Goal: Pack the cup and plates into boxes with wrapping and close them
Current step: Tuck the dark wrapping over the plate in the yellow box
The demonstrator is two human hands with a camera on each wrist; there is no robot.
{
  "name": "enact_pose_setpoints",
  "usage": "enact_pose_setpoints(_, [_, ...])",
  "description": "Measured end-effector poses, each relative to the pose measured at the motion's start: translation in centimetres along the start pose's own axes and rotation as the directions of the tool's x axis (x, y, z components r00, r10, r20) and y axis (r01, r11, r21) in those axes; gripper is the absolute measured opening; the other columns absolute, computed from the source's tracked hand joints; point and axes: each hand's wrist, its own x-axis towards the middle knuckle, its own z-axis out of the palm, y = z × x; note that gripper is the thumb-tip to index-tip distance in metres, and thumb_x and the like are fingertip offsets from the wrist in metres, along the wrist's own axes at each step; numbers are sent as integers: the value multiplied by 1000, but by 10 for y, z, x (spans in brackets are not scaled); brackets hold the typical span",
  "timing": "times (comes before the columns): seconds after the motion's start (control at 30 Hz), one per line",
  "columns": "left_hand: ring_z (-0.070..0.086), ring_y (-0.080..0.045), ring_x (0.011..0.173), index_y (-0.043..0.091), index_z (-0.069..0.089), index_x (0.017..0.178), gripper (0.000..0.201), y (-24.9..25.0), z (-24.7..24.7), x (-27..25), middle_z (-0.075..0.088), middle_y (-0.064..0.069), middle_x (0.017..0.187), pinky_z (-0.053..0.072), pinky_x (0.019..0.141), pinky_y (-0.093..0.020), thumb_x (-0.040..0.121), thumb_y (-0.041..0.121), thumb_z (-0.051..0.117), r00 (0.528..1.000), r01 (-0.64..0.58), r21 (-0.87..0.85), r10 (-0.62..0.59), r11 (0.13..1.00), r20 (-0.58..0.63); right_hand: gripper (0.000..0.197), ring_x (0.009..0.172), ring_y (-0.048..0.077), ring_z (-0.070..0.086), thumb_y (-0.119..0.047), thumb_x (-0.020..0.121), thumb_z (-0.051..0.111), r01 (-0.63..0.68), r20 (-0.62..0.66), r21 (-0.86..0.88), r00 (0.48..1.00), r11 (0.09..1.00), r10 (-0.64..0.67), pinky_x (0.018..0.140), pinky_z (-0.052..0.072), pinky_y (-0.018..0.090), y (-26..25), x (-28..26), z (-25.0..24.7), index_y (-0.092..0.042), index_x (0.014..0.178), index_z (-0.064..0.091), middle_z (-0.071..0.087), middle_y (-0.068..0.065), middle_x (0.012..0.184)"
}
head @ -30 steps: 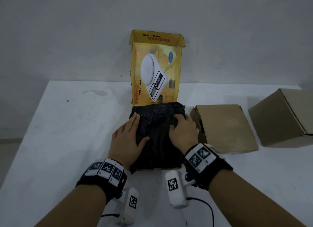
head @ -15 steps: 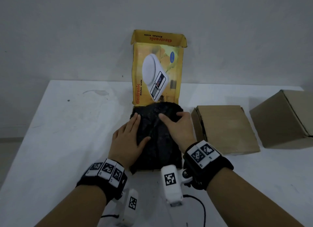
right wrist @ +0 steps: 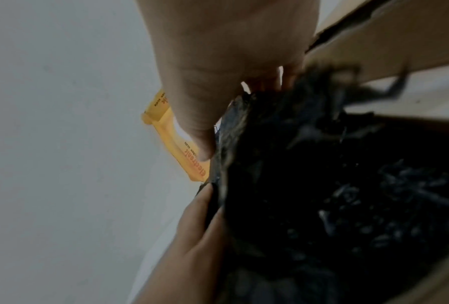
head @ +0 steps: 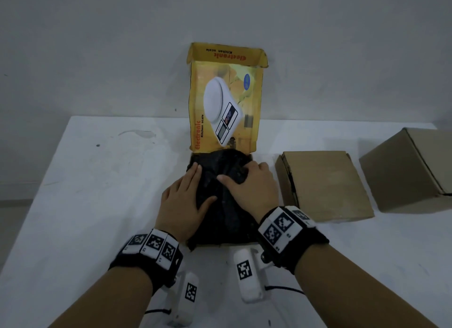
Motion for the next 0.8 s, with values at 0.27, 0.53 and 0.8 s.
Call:
enact_pose_setpoints(0.27, [25, -17, 140, 28, 5, 152, 84, 0, -2, 0, 4, 12, 159, 24, 110, -36, 81, 72, 13, 1000, 0, -5, 0, 1000, -3, 22, 105, 26, 60, -22, 96, 50, -136, 149, 680, 988, 720, 47, 100, 45, 42, 5, 8, 16, -16, 113, 63, 63, 10, 116])
enact_pose_setpoints(0.53, [25, -17, 140, 29, 4, 152, 83, 0, -1, 0, 3, 14, 159, 24, 110, -36, 82, 72, 15, 1000, 1, -3, -1, 1000, -5, 48, 108, 29, 48, -56, 89, 49, 20, -89, 19, 996, 1000, -18, 86, 43, 39, 2, -12, 3, -14, 113, 46, 46, 8, 115])
enact_pose_setpoints(0.8, [27, -18, 139, 29, 5, 152, 81, -1, -1, -1, 3, 14, 159, 26, 109, -38, 82, 69, 16, 1000, -1, -13, 1, 1000, -7, 39, 90, 31, 58, -8, 84, 59, 41, 4, 275, 999, 961, -44, 67, 42, 33, 11, -14, 5, -13, 112, 33, 55, 13, 105])
